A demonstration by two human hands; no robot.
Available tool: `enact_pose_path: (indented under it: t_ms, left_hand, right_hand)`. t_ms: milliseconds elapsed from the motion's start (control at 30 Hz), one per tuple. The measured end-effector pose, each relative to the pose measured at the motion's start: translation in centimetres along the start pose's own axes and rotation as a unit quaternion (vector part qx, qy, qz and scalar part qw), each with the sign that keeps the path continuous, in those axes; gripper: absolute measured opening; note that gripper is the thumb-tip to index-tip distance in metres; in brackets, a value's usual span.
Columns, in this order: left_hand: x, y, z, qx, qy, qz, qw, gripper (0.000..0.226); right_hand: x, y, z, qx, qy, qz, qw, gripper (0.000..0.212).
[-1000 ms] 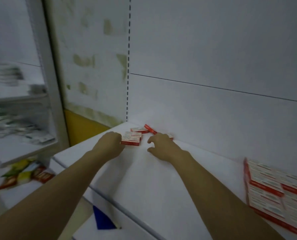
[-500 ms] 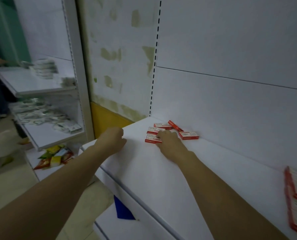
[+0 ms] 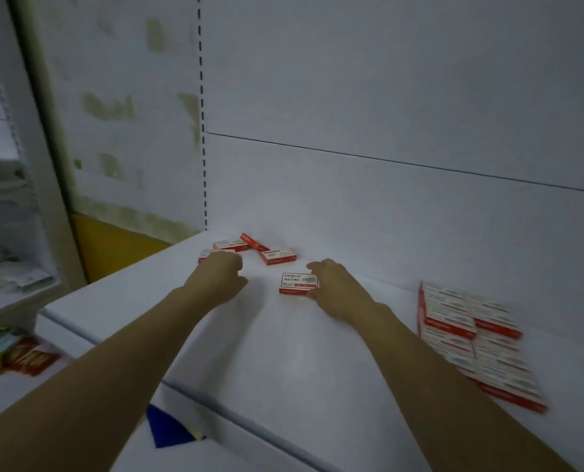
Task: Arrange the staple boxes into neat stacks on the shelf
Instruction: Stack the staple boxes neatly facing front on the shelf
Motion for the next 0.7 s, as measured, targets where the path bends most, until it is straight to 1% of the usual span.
enact_pose_path:
  t_ms: [167, 300, 367, 467, 633, 700]
  left_hand:
    - [3.1, -9.1, -1.8, 0.104, 0.035, -0.054, 0.992, 0.048]
    - [4.9, -16.5, -4.4, 0.182, 0.059, -0.110, 0.975, 0.058]
    - [5.6, -19.7, -5.7, 0.208, 0.061, -0.139, 0.966, 0.060]
    - [6.5, -23.6, -7.4, 0.241, 0.064, -0.174, 0.953, 0.052]
    - [7.3, -27.7, -9.8, 0.283, 0.058, -0.233, 0.929, 0.025]
    - [7.7, -28.3, -10.4, 0.287, 0.052, -0.274, 0.917, 0.023]
  right_hand:
    - [-4.1, -4.6, -5.8, 0.037, -0.063, -0.003, 0.997, 0.048]
    - [-7.3, -7.5, -10.8, 0.069, -0.131, 0.002, 0.989, 0.047]
    - [-8.5, -8.9, -13.3, 0.096, -0.155, 0.000, 0.983, 0.046]
    - [-9.8, -11.0, -16.5, 0.130, -0.187, 0.012, 0.974, 0.042]
    - [-11.2, -13.8, -20.1, 0.149, -0.249, 0.026, 0.957, 0.037]
    - [-11.6, -14.4, -20.8, 0.150, -0.270, 0.032, 0.951, 0.035]
Point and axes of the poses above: each hand's wrist, its own z-axis towards the middle knuckle, its own x-axis out of the palm, y = z × x, the point moved 8 cm from there along z, towards the middle knuckle, and after that the axes turned 12 degrees about -x, right-handed, at the moved point
